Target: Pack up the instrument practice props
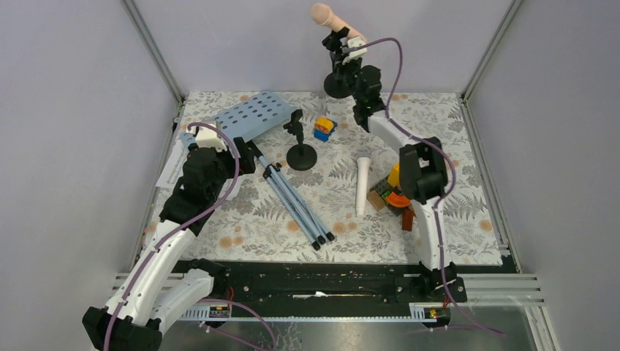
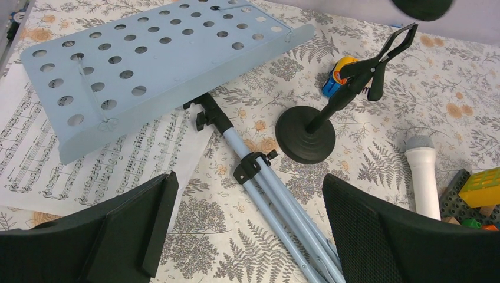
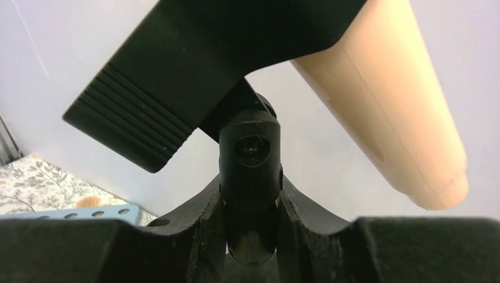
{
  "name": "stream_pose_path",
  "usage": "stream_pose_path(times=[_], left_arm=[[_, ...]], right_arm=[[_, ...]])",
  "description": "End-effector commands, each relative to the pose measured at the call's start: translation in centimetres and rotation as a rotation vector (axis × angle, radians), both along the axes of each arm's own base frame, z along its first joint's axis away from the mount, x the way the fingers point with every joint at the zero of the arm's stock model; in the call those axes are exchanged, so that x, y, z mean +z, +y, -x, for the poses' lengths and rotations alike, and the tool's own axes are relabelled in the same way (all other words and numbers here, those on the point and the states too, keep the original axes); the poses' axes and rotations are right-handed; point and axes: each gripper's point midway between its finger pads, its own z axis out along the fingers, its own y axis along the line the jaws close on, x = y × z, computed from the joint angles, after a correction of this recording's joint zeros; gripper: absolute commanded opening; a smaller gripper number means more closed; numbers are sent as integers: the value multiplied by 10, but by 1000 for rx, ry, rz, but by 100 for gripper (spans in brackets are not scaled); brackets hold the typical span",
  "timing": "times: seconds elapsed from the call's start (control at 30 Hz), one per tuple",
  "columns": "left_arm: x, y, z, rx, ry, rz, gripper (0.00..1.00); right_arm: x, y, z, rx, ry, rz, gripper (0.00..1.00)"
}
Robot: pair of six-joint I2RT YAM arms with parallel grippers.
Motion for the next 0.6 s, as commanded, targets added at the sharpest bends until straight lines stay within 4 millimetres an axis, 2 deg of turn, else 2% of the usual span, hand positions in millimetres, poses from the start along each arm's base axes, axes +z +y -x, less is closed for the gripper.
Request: stream_pose_path(times=[0.0,0.07,0.17,0.33,0.4,0.47,0.5,0.57], left_arm=[[11,-2,-1,-11,-44,32,99],[11,-2,-1,-13,-45,36,99],[13,-3,-1,-24,-50,41,99],[15,-7,1,-66,-54,42,99],[16,-5,2,-59,-61,45,99],[17,-4,2,-57,-69,48,99],[16,-4,2,-59,-67,49,99],[13,-7,1,-71,-59,52,99]], right_arm=[[184,-34,100,-25,-342,-130,0],[186,-38,133,14,-315,-126,0],[166,-32,184,83,-246,-74,0],[99,-6,279,242,-151,41,0],[74,-1,309,291,-108,25,0],[53,1,334,340,-70,-15,0],[36,1,344,357,-44,-21,0],[20,2,357,375,-31,-34,0]])
